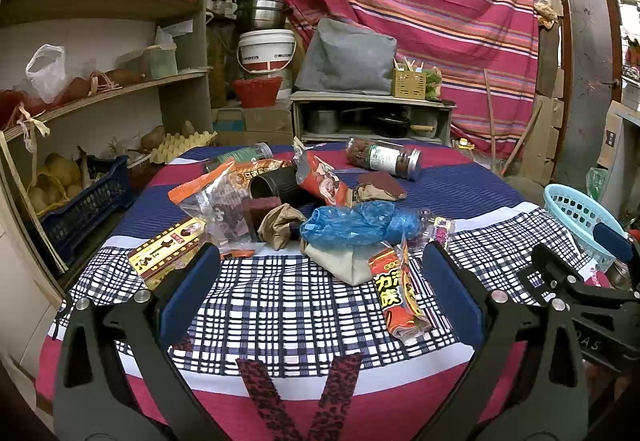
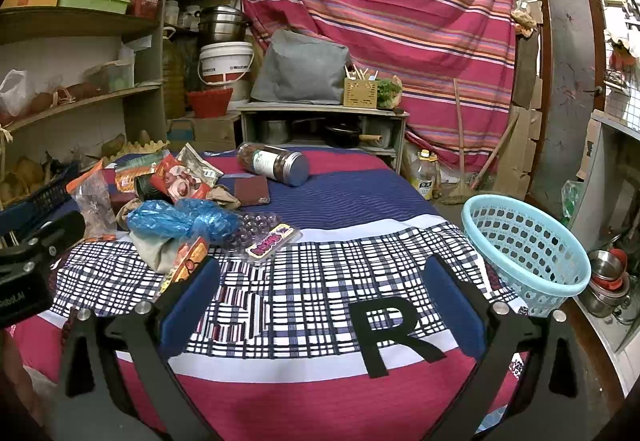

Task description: Collect trash

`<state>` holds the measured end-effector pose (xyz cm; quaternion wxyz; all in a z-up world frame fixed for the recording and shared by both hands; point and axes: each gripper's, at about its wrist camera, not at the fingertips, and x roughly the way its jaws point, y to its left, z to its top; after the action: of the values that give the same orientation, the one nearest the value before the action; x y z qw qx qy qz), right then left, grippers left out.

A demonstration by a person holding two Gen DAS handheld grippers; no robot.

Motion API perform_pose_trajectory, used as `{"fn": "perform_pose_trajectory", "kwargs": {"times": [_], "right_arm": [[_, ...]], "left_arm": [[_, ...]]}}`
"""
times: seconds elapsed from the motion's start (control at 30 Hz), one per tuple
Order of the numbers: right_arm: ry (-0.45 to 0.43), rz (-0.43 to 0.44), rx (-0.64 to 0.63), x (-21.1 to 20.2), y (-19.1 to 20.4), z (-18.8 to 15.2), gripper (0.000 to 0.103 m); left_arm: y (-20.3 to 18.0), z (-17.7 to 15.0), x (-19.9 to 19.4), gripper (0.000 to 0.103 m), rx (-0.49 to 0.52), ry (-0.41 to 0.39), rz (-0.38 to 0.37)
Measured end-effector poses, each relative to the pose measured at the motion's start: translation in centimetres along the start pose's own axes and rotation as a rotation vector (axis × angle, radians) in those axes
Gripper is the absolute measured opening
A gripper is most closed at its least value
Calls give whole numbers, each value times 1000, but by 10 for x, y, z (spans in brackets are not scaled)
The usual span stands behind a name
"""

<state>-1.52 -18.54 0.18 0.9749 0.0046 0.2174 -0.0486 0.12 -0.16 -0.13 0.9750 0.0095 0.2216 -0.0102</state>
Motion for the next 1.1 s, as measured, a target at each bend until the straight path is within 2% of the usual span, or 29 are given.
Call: {"fn": "perform_pose_trajectory", "kwargs": {"times": [1.1], "right_arm": [[4, -11, 18, -1, -4, -1, 99]], "left_arm": [[-7, -4, 1, 98, 7, -3, -4]]}}
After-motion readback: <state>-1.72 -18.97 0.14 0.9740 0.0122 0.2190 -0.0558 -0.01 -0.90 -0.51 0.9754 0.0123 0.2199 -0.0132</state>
